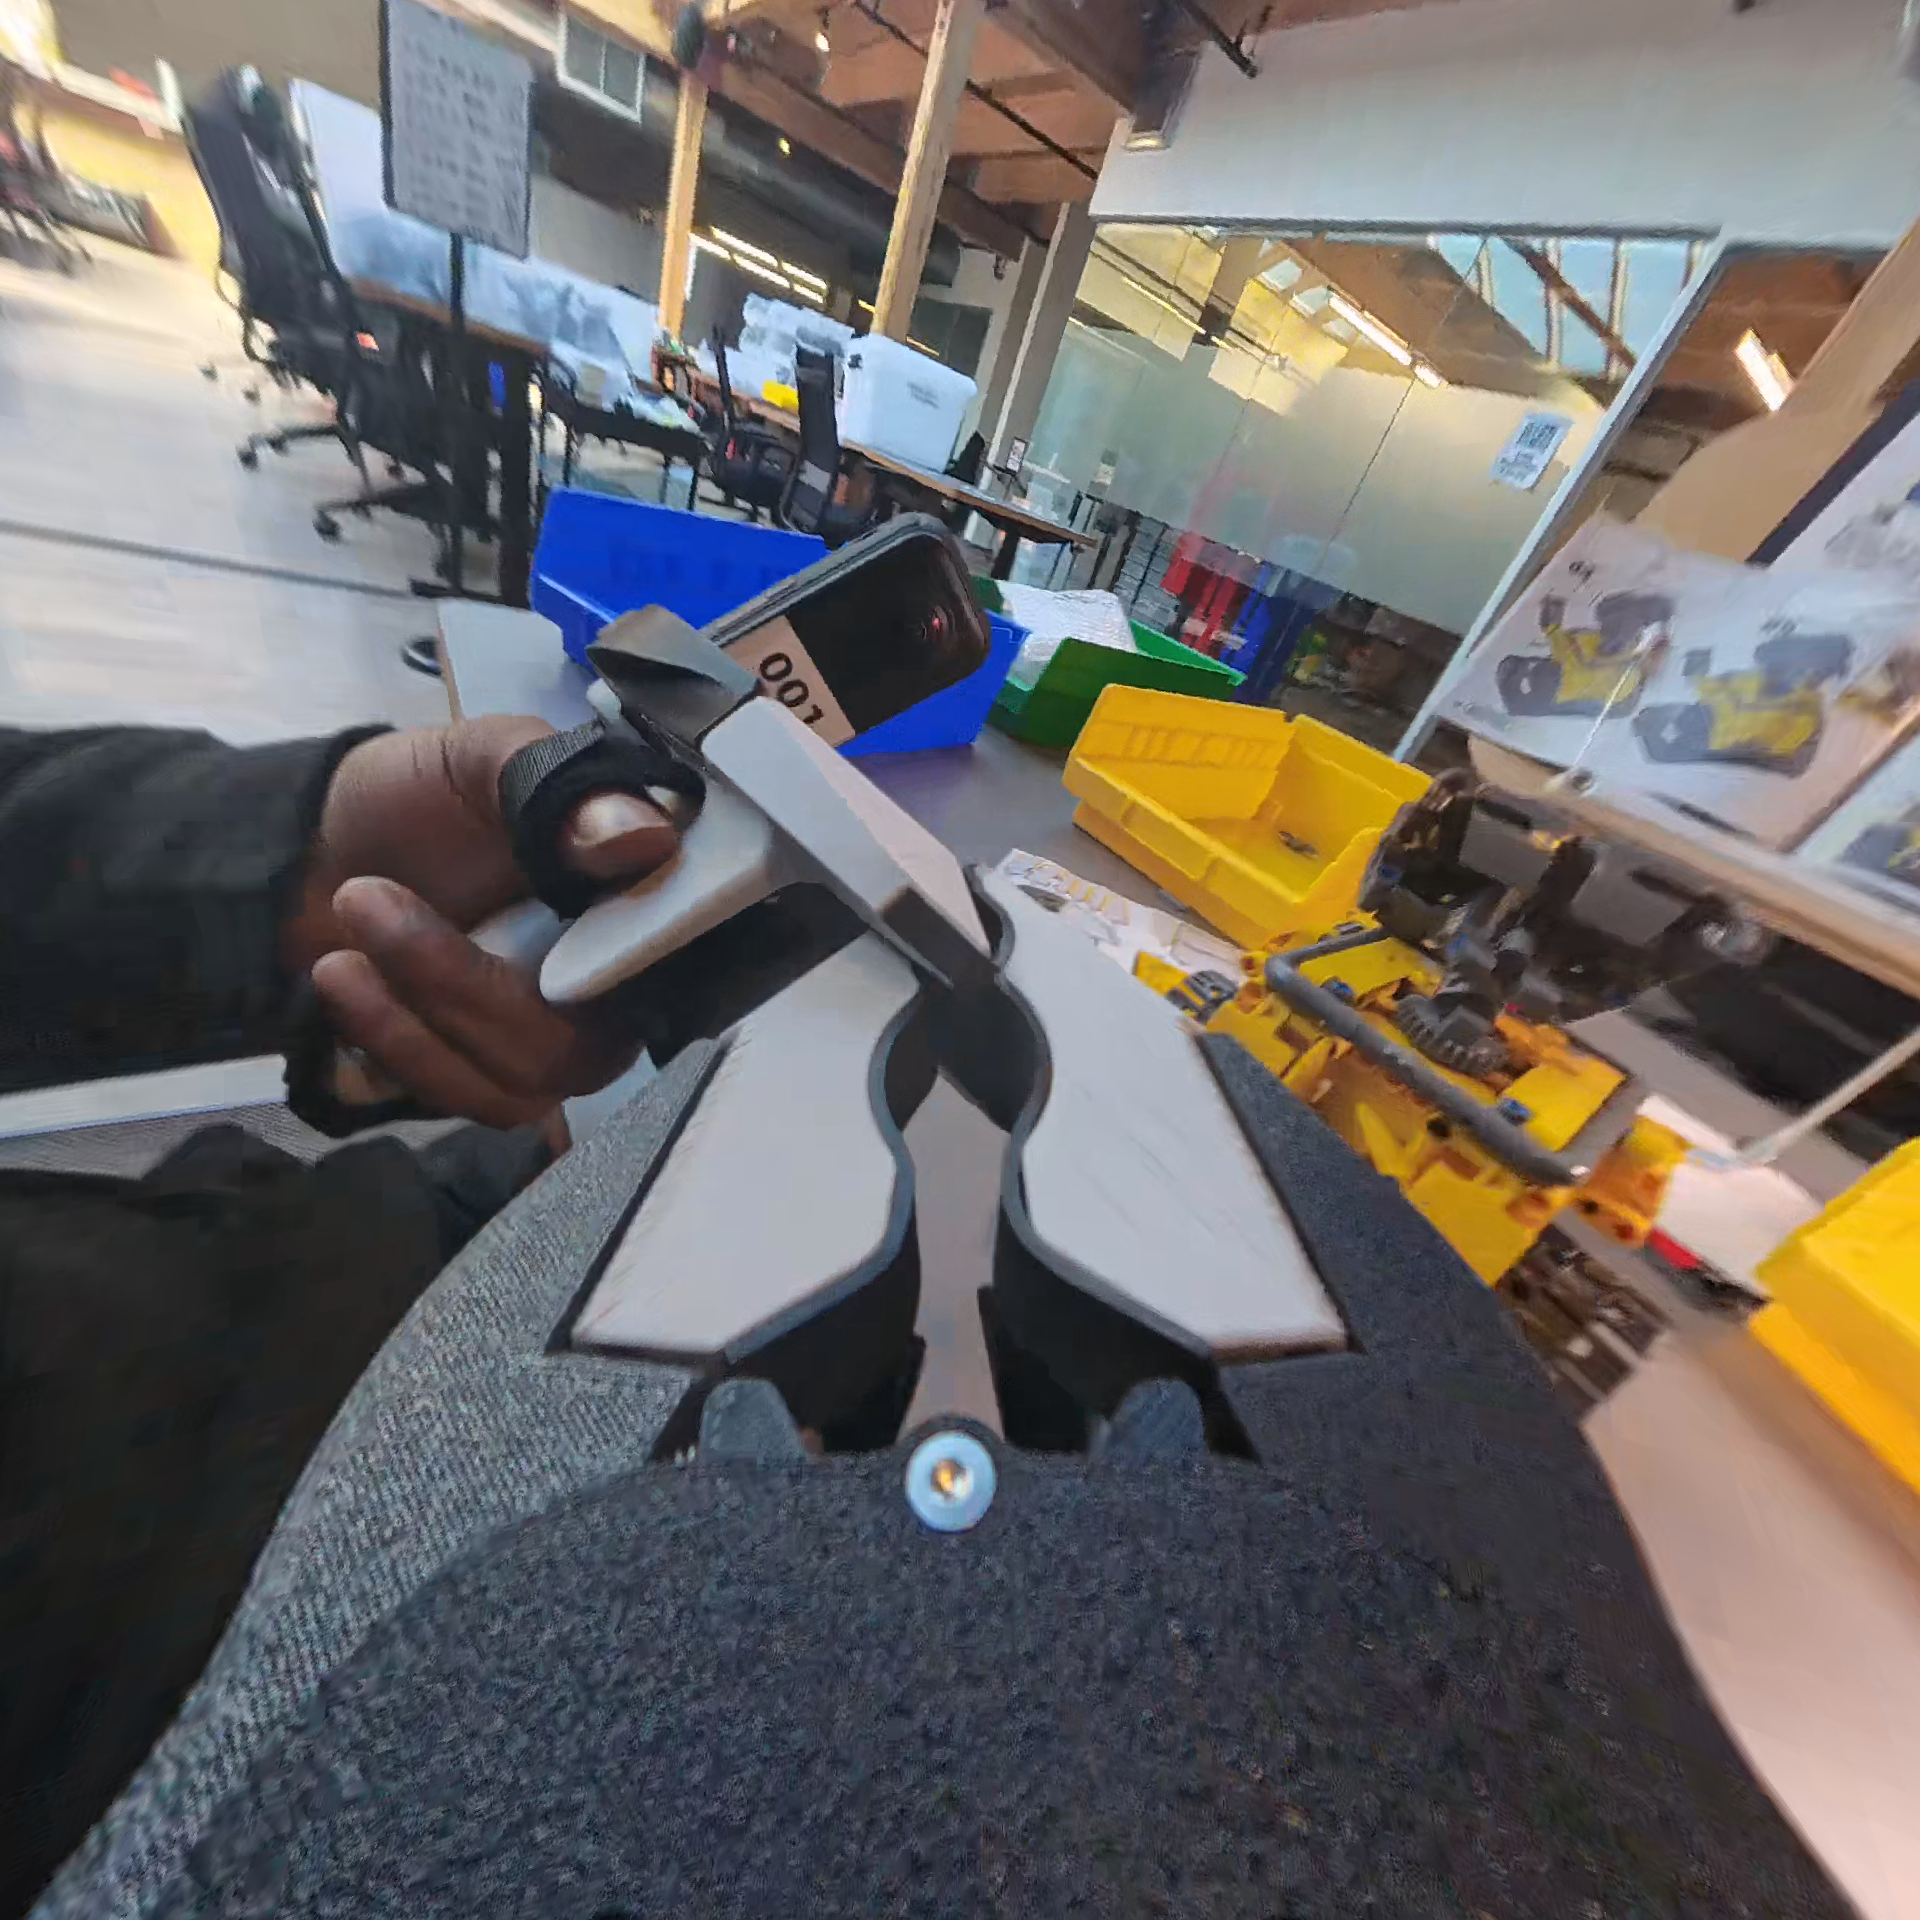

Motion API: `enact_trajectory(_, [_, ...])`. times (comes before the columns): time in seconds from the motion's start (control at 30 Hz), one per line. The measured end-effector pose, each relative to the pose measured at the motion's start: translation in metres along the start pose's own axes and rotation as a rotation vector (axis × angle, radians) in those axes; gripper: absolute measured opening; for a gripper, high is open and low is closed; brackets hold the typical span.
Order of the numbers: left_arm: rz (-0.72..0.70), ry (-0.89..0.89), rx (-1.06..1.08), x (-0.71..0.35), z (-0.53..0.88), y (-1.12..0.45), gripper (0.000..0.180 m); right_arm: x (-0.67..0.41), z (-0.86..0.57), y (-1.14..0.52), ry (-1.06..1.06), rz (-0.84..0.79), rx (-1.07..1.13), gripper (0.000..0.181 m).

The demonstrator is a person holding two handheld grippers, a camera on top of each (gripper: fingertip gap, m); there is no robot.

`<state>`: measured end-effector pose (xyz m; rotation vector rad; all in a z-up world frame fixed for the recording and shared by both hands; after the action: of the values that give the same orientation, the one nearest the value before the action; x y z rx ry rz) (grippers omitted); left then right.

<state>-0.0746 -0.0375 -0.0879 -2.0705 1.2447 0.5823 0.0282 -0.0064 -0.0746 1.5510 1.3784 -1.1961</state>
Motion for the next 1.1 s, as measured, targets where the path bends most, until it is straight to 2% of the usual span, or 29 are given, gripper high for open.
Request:
enact_trajectory(0.1, [0.018,-0.014,-0.025,-0.003,0.003,-0.002,0.020,0.008,-0.006,-0.001,-0.121,-0.019,0.000,0.001])
enact_trajectory(0.2, [0.074,-0.177,-0.085,-0.009,-0.003,-0.011,0.030,0.002,-0.015,0.001,0.003,-0.036,0.075,0.000])
enact_trajectory(0.23, [0.093,-0.266,-0.147,-0.013,-0.005,-0.013,0.041,0.000,-0.020,0.001,0.058,-0.019,0.116,0.000])
enact_trajectory(0.3, [0.100,-0.464,-0.313,-0.024,-0.011,-0.006,0.045,-0.002,-0.042,0.008,0.137,0.006,0.225,0.000])
enact_trajectory(0.37, [0.068,-0.601,-0.499,-0.042,-0.016,0.013,0.051,0.001,-0.071,0.019,0.106,0.060,0.263,0.000])
enact_trajectory(0.47, [0.114,-0.799,-0.912,-0.068,-0.010,0.053,0.052,0.012,-0.116,0.034,0.095,0.189,0.284,0.000])
enact_trajectory(0.53, [0.189,-0.801,-0.998,-0.079,-0.001,0.068,0.051,0.023,-0.140,0.036,0.117,0.303,0.223,0.003])
enact_trajectory(0.57, [0.233,-0.780,-0.989,-0.082,0.005,0.071,0.053,0.031,-0.150,0.033,0.108,0.367,0.160,0.011])
enact_trajectory(0.67, [0.451,-0.629,-0.915,-0.082,0.038,0.072,0.073,0.059,-0.165,0.020,-0.004,0.525,-0.051,0.055])
enact_trajectory(0.73, [0.536,-0.534,-0.850,-0.078,0.063,0.068,0.073,0.073,-0.165,0.006,-0.043,0.585,-0.139,0.070])
enact_trajectory(0.77, [0.548,-0.506,-0.820,-0.077,0.074,0.065,0.064,0.080,-0.163,-0.002,-0.045,0.603,-0.168,0.069])
enact_trajectory(0.8, [0.542,-0.508,-0.808,-0.079,0.082,0.063,0.041,0.086,-0.161,-0.011,-0.037,0.620,-0.184,0.061])
enact_trajectory(0.9, [0.538,-0.518,-0.818,-0.102,0.101,0.065,0.038,0.094,-0.171,-0.029,-0.021,0.589,-0.226,0.035])
enact_trajectory(1.0, [0.504,-0.441,-0.760,-0.126,0.122,0.074,0.036,0.104,-0.193,-0.046,-0.108,0.561,-0.252,0.030])
enact_trajectory(1.1, [0.535,-0.451,-0.738,-0.137,0.128,0.079,0.037,0.107,-0.199,-0.052,-0.080,0.544,-0.277,0.030])
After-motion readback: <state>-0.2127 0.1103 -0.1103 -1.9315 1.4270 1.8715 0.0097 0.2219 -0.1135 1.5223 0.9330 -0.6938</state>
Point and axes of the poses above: each gripper's, where its closed fingertips meet, y back along the fingers, x out of its underside, z = x × y across the jaws, the point moved 9 cm from there along y, back along the fingers, and after that the axes turned 7 degrees about x, right-handed, at the moved point
